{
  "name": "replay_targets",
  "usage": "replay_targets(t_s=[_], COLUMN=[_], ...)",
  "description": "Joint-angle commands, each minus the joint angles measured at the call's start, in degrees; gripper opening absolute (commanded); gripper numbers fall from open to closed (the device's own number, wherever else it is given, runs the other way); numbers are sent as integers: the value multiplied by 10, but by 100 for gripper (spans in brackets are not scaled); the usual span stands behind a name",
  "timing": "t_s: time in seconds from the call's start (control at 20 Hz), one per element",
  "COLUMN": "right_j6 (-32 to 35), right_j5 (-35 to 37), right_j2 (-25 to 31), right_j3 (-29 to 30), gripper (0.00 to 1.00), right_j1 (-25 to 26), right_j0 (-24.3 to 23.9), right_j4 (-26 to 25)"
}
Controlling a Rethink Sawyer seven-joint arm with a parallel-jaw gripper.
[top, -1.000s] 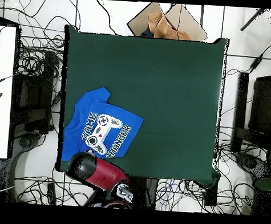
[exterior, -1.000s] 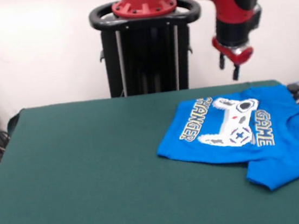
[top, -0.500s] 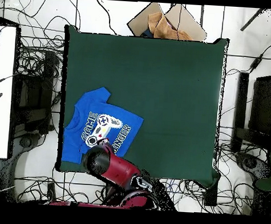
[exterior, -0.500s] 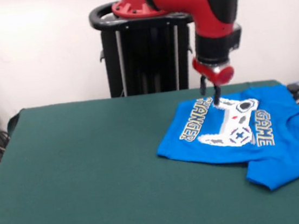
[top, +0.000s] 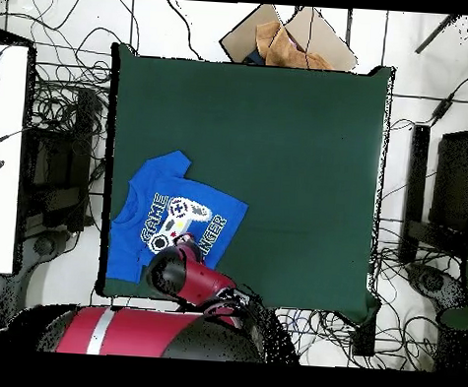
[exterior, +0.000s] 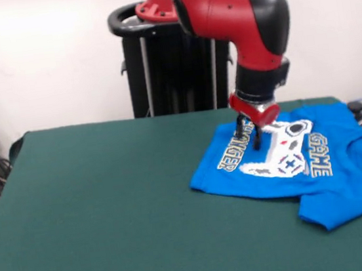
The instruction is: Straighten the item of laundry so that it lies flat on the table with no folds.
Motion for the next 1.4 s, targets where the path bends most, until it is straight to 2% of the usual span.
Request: replay_targets(t_s=[0.05, 0.2, 0.4, 0.5, 0.6, 0.65, 0.75, 0.95, 1.25, 1.4], right_j6=[21, -10, 3, 29, 87, 104, 132, 134, 125, 121], right_j5=[-1, 50, 76, 13, -152, -199, -247, -266, -282, -301], right_j2=[8, 4, 10, 39, 36, 50, 66, 57, 111, 125], right_j3=[-139, -151, -116, -93, -86, -81, -71, -69, -79, -86], gripper=[100, 100, 100, 100, 100, 100, 100, 100, 100, 100], right_j1=[109, 117, 91, 79, 74, 68, 50, 21, 22, 34], right_j0=[-22, -38, -61, -94, -99, -115, -130, -117, -160, -166], right_j4=[-2, -26, -58, -104, -170, -204, -235, -228, -263, -272])
